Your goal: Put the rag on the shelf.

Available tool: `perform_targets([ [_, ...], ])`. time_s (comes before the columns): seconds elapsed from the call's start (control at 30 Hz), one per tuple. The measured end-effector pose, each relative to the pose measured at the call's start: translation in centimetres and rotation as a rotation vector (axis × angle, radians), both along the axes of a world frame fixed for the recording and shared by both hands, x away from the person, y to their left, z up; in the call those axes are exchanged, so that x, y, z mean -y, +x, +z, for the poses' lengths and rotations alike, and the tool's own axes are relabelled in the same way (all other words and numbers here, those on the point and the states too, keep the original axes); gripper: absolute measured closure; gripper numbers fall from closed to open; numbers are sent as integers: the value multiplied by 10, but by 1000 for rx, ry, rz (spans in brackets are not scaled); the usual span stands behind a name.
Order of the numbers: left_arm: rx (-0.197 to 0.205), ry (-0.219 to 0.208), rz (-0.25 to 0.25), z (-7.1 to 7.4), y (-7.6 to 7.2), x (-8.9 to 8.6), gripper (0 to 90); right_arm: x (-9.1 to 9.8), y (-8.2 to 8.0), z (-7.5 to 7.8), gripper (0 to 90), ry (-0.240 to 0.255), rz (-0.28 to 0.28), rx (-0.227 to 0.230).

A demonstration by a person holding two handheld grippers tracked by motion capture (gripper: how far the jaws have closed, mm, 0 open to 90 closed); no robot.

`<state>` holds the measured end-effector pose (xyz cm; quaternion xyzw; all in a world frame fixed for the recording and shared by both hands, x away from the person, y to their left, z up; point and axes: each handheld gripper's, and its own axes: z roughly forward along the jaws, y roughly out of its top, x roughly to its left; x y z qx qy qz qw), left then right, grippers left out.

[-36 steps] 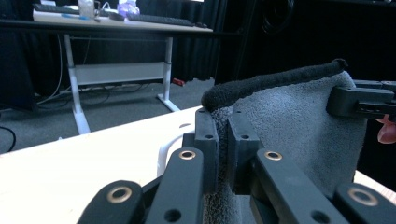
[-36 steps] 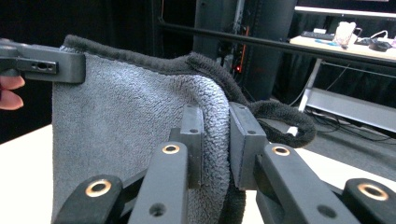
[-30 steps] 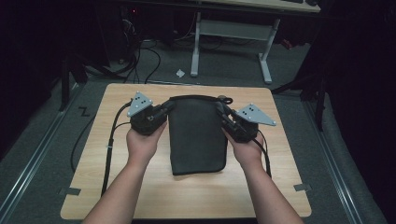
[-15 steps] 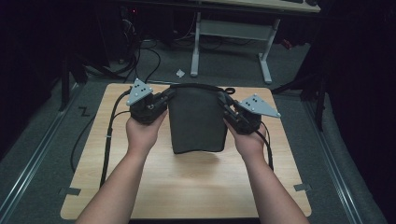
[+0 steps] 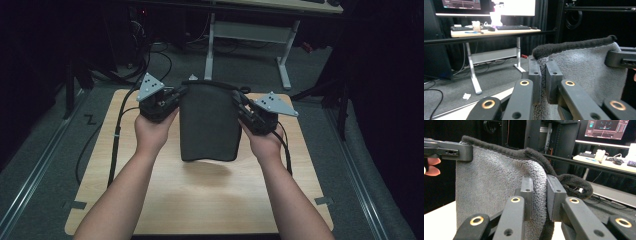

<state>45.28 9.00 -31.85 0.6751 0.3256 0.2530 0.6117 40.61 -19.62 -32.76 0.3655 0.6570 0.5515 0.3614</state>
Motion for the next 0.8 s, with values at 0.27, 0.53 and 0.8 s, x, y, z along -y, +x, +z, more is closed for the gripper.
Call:
perform_targets([
  [0.27,-23,-1,25,-5,37,4,850,0,37,5,781,-27,0,-22],
  [0.53,-60,47,46,-8,66,14,850,3,72,1,781,-94,-38,-45],
  [0.8,-144,104,32,-33,88,19,851,10,93,-16,781,-145,-14,-91],
])
